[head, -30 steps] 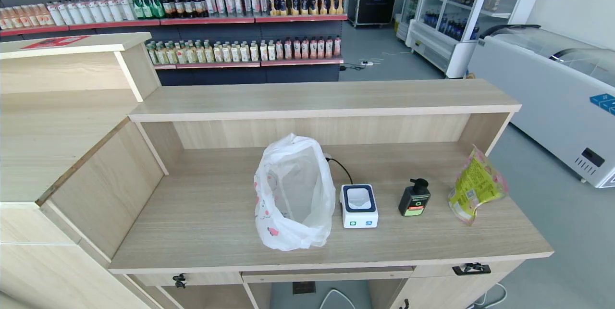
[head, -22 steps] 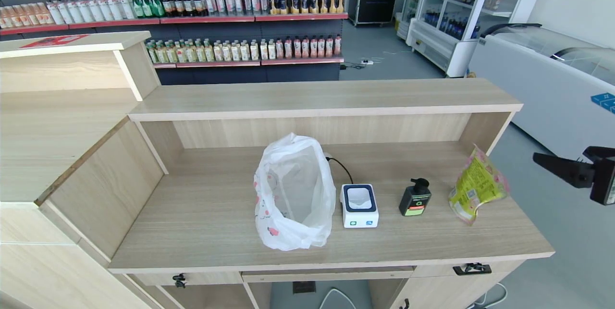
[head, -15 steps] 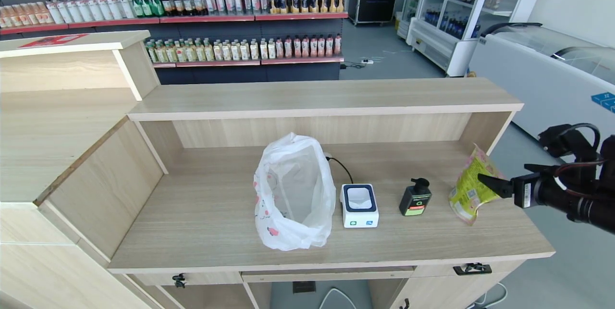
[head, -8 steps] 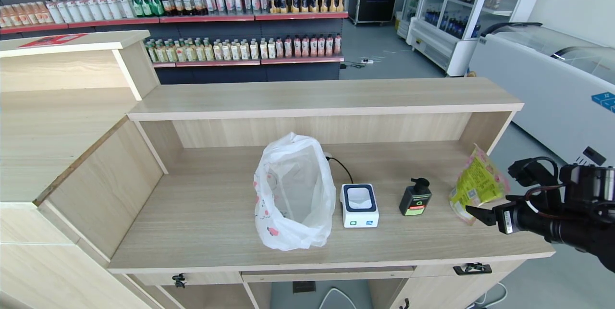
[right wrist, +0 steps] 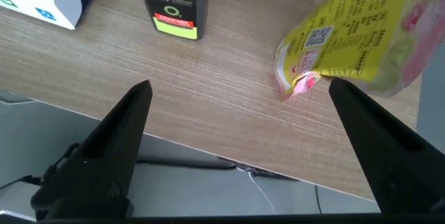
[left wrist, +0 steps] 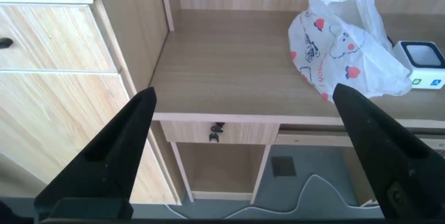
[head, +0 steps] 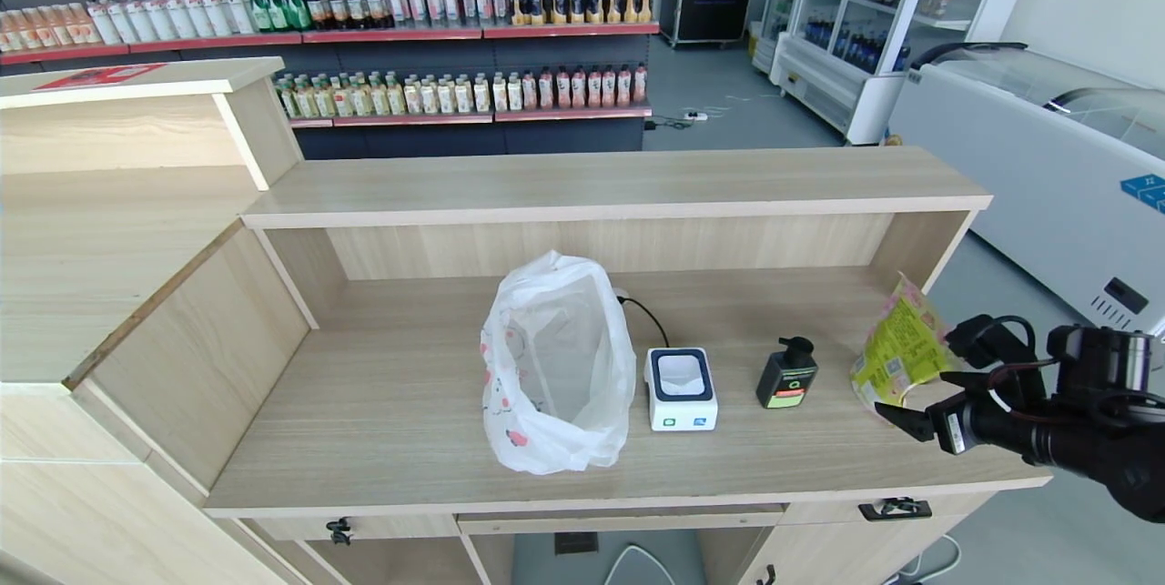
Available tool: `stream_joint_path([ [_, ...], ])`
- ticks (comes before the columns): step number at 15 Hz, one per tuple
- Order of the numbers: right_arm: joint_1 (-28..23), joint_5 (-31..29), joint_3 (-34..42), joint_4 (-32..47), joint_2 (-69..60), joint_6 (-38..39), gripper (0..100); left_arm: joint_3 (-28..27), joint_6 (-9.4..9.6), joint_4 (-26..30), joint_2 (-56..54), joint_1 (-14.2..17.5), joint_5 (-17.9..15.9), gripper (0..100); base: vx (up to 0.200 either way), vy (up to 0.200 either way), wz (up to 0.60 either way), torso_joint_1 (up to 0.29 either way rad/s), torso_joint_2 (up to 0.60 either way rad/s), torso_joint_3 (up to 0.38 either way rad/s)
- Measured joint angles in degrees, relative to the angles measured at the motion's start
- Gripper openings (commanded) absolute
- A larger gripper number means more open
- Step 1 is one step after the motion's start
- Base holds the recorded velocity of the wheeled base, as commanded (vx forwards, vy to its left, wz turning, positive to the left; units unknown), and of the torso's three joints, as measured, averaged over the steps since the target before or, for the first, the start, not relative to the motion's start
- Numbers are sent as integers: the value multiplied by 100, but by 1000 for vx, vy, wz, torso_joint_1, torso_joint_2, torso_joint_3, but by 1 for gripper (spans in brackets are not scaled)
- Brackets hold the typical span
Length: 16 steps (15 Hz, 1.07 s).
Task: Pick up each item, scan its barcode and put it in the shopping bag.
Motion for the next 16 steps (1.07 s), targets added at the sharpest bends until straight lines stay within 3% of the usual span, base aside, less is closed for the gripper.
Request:
stream_joint_path([
  [12, -72, 1118, -1458, -57, 1301, 33, 100, 0, 0, 0, 0, 2, 0, 100, 0, 0, 0, 0, 0, 0],
  [16, -28, 1870, -1822, -44, 1694, -60, 100, 0, 0, 0, 0, 0, 0, 100, 0, 0, 0, 0, 0, 0],
])
